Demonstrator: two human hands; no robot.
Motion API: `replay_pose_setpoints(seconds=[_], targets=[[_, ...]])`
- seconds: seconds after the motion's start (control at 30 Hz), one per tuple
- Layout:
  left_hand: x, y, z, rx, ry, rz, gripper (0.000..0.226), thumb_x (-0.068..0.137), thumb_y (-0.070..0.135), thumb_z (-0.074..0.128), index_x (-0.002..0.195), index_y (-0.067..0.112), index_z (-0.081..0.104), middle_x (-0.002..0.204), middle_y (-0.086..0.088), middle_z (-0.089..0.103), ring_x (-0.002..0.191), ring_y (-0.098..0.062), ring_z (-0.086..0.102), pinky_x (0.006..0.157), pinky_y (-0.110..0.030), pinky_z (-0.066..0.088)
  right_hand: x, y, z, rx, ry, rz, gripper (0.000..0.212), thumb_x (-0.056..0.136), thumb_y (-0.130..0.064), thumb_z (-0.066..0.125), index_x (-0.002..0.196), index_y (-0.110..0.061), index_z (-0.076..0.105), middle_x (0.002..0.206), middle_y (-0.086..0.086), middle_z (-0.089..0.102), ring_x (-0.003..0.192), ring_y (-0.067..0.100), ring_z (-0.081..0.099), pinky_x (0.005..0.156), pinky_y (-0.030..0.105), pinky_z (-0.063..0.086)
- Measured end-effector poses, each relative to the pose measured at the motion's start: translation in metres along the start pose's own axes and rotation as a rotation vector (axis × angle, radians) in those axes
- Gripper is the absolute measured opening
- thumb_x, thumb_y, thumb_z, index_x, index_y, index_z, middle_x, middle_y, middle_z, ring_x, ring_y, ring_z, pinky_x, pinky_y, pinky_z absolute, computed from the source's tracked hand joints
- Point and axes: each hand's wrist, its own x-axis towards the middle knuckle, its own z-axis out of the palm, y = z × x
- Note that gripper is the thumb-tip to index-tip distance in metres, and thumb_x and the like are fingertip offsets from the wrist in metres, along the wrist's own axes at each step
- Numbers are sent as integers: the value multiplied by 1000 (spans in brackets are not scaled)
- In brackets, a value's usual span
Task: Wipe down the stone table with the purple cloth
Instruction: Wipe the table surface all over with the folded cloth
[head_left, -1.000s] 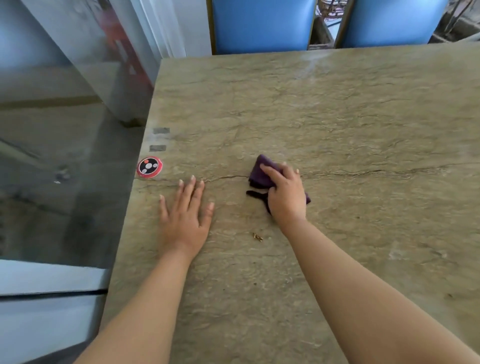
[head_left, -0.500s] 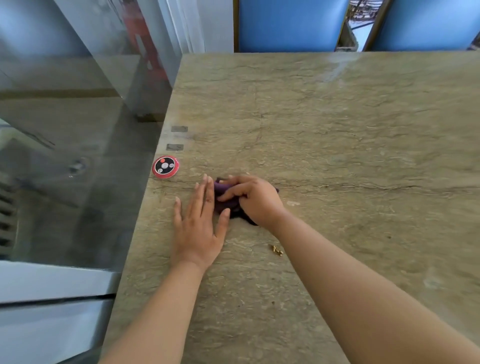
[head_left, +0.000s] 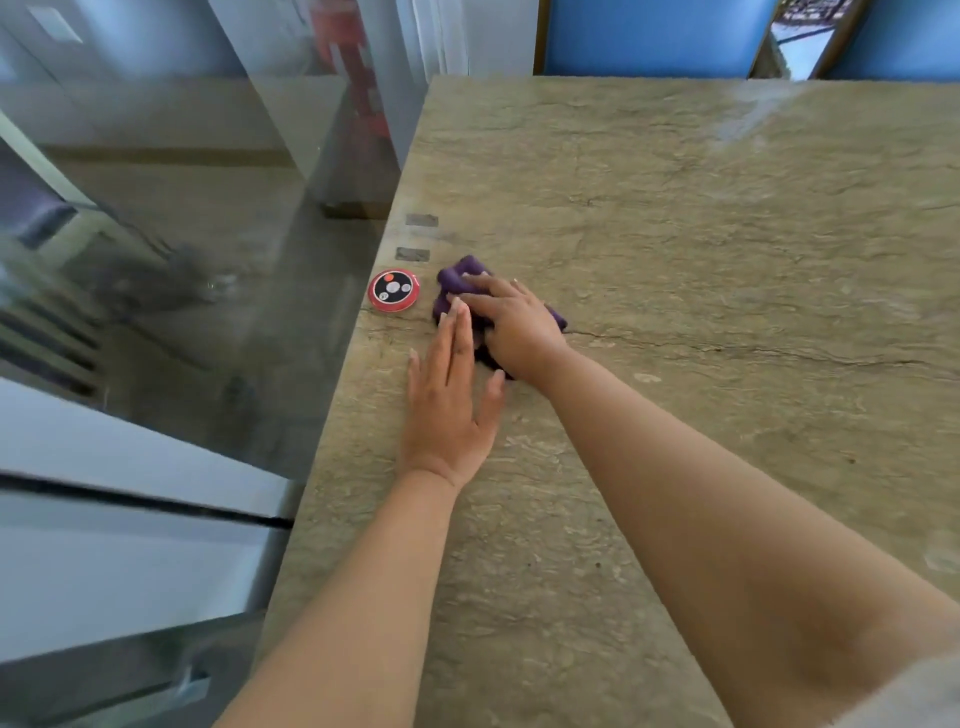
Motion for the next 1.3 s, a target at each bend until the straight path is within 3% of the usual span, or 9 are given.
replay_pose_setpoints(seconds=[0.17, 0.3, 0.4, 0.63, 0.83, 0.97, 1.1, 1.23, 1.3], targets=[[-41, -13, -31, -260, 132, -152, 58, 96, 36, 35, 149, 14, 30, 152, -1, 24, 142, -9, 24, 117, -27, 24, -52, 5, -11, 235, -63, -24, 51, 73, 14, 48, 102, -17, 76, 125, -3, 63, 121, 14, 52, 100, 3, 25], [-106, -29, -47, 26, 50, -210, 56, 97, 44, 28, 147, 19, 34, 154, 3, 27, 145, -11, 21, 117, -39, 27, -25, 20, -8, 24, 165, 171, 55, 81, 5, 46, 124, -24, 63, 144, -3, 47, 139, 24, 30, 119, 30, 10], [-126, -29, -43, 138, -8, -179, 61, 97, 43, 23, 151, 15, 25, 159, 2, 19, 148, -8, 6, 122, -38, 7, -6, 0, 4, -28, 121, 138, 57, 80, 4, 47, 129, -21, 59, 149, 2, 41, 140, 28, 27, 115, 29, 14], [-119, -25, -44, 47, 56, -182, 63, 93, 33, 25, 152, 11, 21, 159, -3, 23, 146, -16, 20, 121, -42, 13, -97, -51, 25, 224, -117, -126, 50, 71, 11, 50, 96, -23, 78, 121, -8, 65, 120, 5, 50, 98, -1, 20], [-121, -28, -44, 21, 67, -161, 61, 92, 32, 26, 149, 11, 30, 154, -6, 34, 144, -20, 25, 120, -46, 14, -169, -61, 6, 521, -323, 77, 54, 64, 16, 45, 73, -25, 78, 94, -13, 70, 96, 5, 61, 91, 18, 45], [-127, -26, -53, -165, 40, -226, 57, 93, 33, 25, 145, 14, 37, 152, -3, 35, 143, -15, 24, 120, -35, 15, -126, -35, 4, 223, 149, 134, 62, 68, 11, 45, 114, -24, 68, 117, -2, 60, 113, 23, 50, 100, 26, 35], [-163, -21, -61, -76, 54, -258, 57, 93, 35, 25, 144, 16, 42, 151, 3, 37, 144, -10, 23, 119, -32, 17, -107, -45, 25, -77, 37, 140, 64, 81, -4, 47, 140, -28, 43, 143, 5, 40, 129, 30, 34, 116, 35, 15], [-197, -24, -63, -1, 64, -232, 55, 95, 35, 23, 143, 16, 42, 152, 3, 35, 144, -9, 22, 121, -37, 7, -142, -84, 51, -26, -109, -149, 55, 85, -8, 48, 136, -28, 51, 147, 1, 40, 137, 25, 31, 117, 31, 5], [-196, -27, -67, -184, 93, -272, 51, 93, 34, 26, 134, 13, 48, 146, 0, 42, 138, -10, 31, 119, -37, 18, -171, -88, 55, 23, -162, -225, 53, 83, -6, 50, 130, -29, 58, 145, -1, 43, 137, 21, 33, 115, 26, 6]])
